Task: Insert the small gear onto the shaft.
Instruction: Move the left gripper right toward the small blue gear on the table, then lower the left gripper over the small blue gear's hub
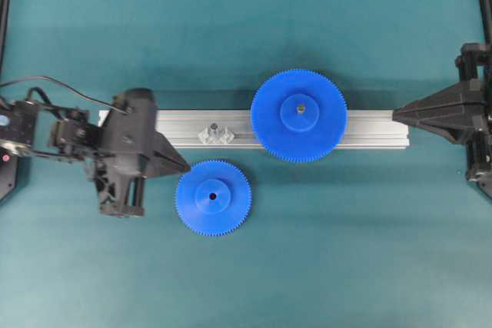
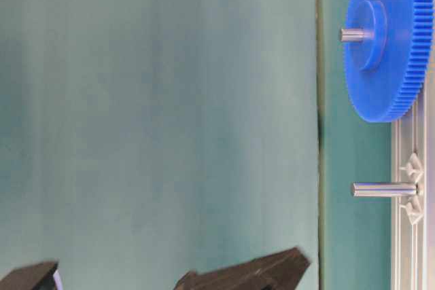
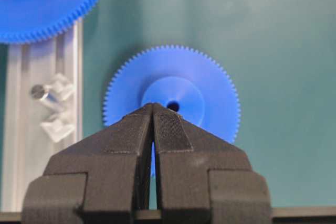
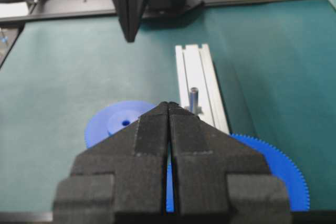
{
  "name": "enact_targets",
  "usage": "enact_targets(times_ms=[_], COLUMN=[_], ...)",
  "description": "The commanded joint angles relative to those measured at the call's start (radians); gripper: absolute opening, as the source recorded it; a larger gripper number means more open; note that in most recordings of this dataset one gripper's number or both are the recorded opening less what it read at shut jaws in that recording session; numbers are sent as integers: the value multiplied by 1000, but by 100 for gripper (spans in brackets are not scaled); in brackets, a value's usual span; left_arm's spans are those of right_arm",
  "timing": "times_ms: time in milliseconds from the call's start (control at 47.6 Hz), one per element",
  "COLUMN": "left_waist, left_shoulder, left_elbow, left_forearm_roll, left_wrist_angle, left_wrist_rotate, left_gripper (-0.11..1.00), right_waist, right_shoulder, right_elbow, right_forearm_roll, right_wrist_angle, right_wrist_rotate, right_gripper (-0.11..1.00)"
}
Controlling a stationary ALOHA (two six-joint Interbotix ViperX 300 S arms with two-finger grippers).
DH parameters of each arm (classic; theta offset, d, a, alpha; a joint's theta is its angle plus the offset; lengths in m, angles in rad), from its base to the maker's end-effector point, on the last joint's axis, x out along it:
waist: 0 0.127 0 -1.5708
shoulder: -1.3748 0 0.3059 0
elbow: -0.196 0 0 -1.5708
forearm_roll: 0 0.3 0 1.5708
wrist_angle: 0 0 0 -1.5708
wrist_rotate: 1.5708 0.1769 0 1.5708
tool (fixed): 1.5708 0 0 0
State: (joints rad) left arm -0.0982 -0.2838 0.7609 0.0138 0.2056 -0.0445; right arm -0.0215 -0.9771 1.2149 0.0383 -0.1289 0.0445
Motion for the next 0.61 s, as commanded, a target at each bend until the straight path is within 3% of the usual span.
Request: enact_targets(times_ms=[0,147,589], left_waist=[-9,-18,-40], left_shoulder=[20,71,190], left_elbow=[-35,-55,-149], left_forearm_roll=[2,3,3], left_wrist_angle=[-3,-3,37], left_wrist_rotate=[-17,-58,-63], left_gripper=[-3,-3,-3], right_waist=[-2,-3,-5], right_shoulder=[5,3,-2], right_elbow=[-9,-9,-11], right_forearm_roll=[2,2,2], right_wrist_angle=[-5,-5,3], right_wrist_rotate=[14,14,14], right_gripper=[-1,-1,-1])
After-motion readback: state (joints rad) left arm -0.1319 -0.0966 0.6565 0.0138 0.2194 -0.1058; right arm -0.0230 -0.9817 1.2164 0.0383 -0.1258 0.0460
